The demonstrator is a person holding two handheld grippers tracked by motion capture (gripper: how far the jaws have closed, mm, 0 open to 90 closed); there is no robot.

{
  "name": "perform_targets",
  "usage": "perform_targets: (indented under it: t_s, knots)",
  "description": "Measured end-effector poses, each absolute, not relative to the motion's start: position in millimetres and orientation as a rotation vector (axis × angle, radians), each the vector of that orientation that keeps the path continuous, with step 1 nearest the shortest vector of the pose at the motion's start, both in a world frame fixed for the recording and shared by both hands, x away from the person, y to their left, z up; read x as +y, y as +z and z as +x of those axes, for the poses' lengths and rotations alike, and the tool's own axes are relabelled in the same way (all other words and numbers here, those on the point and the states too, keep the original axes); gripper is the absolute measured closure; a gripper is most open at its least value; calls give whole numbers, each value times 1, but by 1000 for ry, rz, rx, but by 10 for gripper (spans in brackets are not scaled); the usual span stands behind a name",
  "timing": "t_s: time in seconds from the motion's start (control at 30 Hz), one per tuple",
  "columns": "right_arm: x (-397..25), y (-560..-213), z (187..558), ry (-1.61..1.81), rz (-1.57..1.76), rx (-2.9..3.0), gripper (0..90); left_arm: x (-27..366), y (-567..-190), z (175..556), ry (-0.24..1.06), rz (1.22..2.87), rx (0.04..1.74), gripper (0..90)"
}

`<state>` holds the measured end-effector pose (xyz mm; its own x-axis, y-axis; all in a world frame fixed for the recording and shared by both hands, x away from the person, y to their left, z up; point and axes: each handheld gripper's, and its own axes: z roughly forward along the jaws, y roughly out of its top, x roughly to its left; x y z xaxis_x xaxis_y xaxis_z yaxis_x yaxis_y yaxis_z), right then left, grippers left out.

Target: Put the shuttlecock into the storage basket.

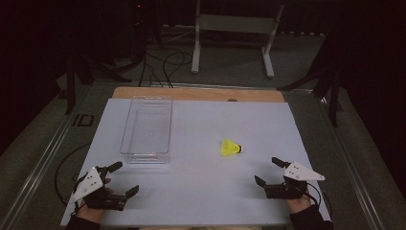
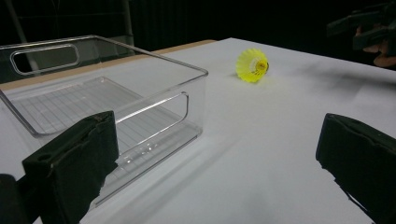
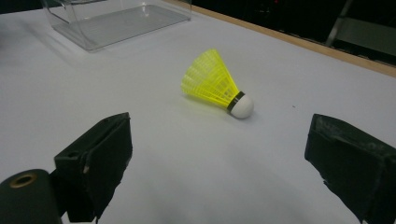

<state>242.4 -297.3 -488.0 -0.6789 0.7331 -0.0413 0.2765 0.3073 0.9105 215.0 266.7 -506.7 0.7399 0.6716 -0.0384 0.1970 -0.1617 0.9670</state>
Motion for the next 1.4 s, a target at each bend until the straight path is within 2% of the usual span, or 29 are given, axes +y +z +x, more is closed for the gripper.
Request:
perform_targets:
  t_s: [0.5, 1.4]
  knots:
    - [-301, -449, 260, 1335, 815, 2181, 76, 267, -507, 216, 478, 1714, 698, 0]
    - [-291, -418, 299, 1315, 692, 2308, 76, 267, -507, 215, 476, 1716, 693, 0]
